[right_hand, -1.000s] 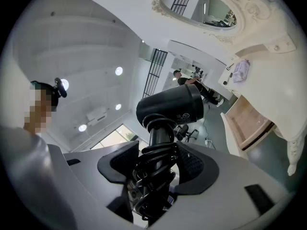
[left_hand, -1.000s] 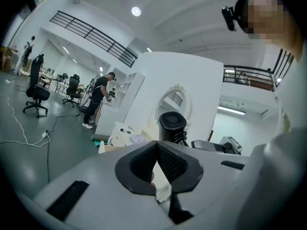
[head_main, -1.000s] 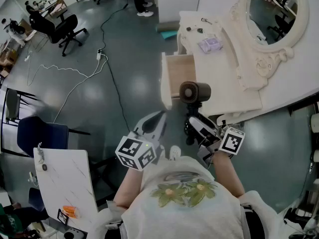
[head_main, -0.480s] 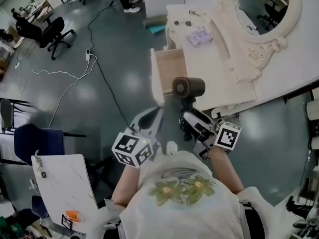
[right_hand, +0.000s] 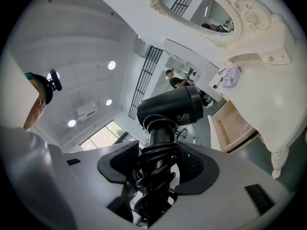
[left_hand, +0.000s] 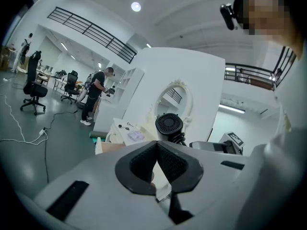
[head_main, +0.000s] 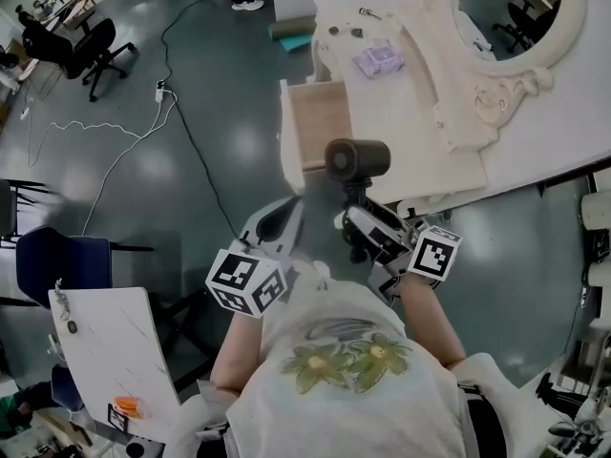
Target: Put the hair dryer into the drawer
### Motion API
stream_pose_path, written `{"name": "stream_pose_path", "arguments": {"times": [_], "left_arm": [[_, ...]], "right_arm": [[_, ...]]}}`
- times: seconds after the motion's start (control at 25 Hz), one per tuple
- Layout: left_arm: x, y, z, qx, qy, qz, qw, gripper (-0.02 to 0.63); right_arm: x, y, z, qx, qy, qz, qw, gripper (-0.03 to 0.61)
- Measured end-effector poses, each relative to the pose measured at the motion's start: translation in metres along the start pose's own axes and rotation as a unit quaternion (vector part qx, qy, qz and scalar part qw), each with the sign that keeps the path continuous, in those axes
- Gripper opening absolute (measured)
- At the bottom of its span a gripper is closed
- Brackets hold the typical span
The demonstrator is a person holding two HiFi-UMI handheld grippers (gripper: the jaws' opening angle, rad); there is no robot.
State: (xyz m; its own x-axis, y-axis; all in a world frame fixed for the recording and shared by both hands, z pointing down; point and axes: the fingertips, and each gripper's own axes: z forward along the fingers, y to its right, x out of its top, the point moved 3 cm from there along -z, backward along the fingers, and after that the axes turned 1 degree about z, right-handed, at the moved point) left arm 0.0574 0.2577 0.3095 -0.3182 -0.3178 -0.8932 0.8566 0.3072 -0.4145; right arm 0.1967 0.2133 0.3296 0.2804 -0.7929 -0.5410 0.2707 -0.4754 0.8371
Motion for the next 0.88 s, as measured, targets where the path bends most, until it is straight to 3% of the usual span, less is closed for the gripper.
{"name": "stream_pose_path", "arguments": {"times": [0.4, 0.88], "left_arm": [[0.007, -0.026, 0.036, -0.003, -0.010, -0.006, 0.9999, 0.011], [0.043, -0.082, 0.093, -0.019, -0.034, 0.007, 0.9992, 0.011]], "right_arm": [[0.025, 0.024, 0.024, -0.011, -0.008, 0.004, 1.000, 0.235], [0.071, 0.055, 0.077, -0.029, 0.000, 0.010, 1.000, 0.235]]}}
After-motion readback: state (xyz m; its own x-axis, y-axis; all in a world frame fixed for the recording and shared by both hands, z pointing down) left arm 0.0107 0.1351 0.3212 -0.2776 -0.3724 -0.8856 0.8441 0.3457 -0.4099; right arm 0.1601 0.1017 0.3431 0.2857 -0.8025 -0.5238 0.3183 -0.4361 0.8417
